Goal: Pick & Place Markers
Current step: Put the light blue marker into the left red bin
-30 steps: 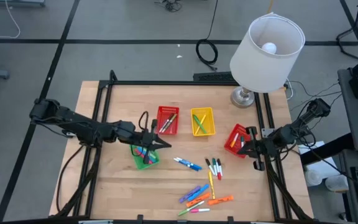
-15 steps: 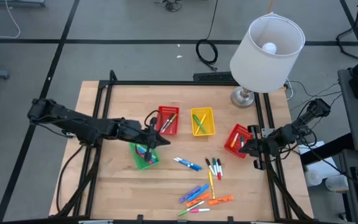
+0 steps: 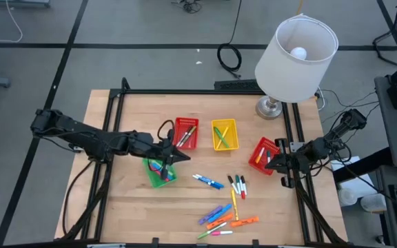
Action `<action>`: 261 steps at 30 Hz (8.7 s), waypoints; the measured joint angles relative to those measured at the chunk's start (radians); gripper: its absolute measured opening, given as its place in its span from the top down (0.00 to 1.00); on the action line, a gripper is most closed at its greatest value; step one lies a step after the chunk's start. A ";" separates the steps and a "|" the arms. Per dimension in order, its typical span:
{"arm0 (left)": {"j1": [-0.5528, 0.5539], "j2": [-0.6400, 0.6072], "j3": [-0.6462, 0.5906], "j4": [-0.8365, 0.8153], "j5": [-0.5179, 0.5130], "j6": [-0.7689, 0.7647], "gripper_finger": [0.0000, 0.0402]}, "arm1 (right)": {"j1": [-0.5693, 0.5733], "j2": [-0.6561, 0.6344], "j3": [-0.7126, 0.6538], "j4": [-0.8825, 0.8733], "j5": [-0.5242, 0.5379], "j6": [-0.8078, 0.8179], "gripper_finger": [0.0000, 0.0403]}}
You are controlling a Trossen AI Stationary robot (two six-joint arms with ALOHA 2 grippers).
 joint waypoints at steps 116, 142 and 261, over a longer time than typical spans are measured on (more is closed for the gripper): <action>-0.018 -0.539 -0.325 0.134 -0.290 0.046 0.99 | 0.000 0.066 0.000 0.072 0.132 0.079 1.00; -0.018 -0.539 -0.325 0.155 -0.291 0.049 0.99 | -0.072 0.543 0.286 -0.152 0.293 0.359 1.00; -0.066 -0.538 -0.325 0.156 -0.291 0.042 0.99 | -0.236 1.620 0.991 -0.755 0.025 0.847 0.58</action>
